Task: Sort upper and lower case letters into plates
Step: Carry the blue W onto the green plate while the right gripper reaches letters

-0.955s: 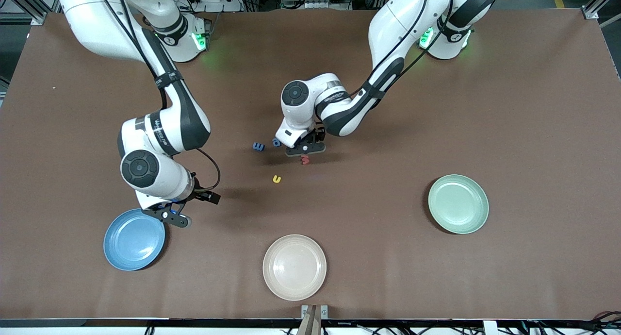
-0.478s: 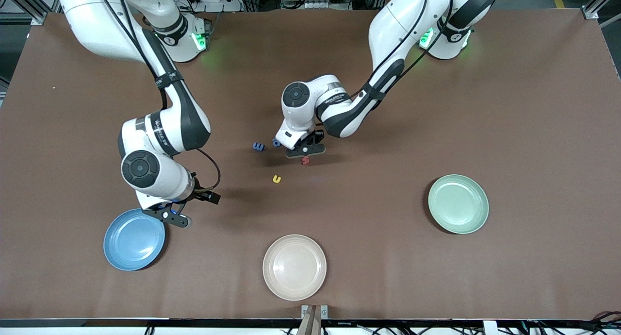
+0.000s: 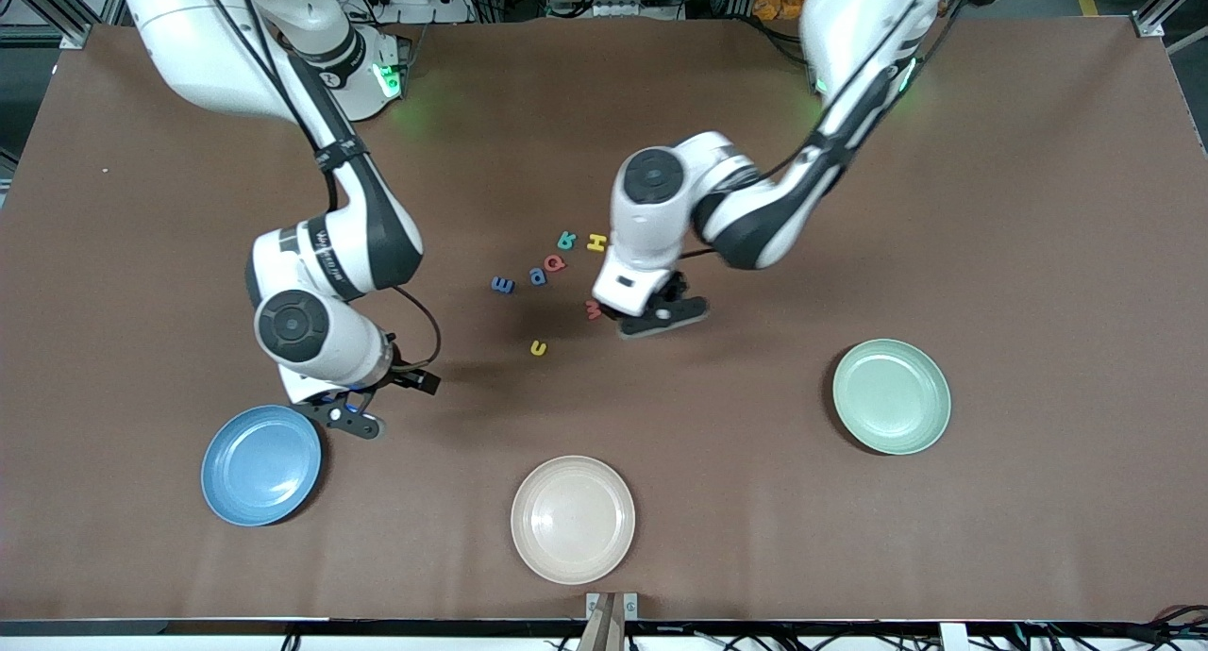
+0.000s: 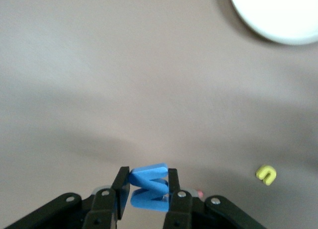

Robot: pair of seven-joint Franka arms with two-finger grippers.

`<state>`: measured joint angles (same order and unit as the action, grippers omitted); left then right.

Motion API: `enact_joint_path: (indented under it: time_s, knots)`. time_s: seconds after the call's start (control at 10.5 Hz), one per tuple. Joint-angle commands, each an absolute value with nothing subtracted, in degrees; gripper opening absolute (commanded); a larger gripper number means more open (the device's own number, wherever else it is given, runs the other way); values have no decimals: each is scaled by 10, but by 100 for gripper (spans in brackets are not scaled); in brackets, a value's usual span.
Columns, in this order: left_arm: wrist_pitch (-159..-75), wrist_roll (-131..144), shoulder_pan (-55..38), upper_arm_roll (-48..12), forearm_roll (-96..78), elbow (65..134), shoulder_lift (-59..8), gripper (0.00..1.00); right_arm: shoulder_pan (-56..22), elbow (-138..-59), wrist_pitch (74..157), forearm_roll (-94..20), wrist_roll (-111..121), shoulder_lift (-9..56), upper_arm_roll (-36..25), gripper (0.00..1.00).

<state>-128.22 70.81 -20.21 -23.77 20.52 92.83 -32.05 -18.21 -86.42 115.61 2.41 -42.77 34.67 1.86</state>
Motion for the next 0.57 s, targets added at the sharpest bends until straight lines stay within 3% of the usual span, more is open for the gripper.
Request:
enact_joint_path:
  time_s: [0.0,0.48]
  knots:
    - [-1288,671,-89,-280,206,985,-269,0,-219,-852,1206,33,-517,383,20,100]
    - [-1288,471,27,-238,203,992,-290,0,-307,-854,1269,26,-543,437,20,100]
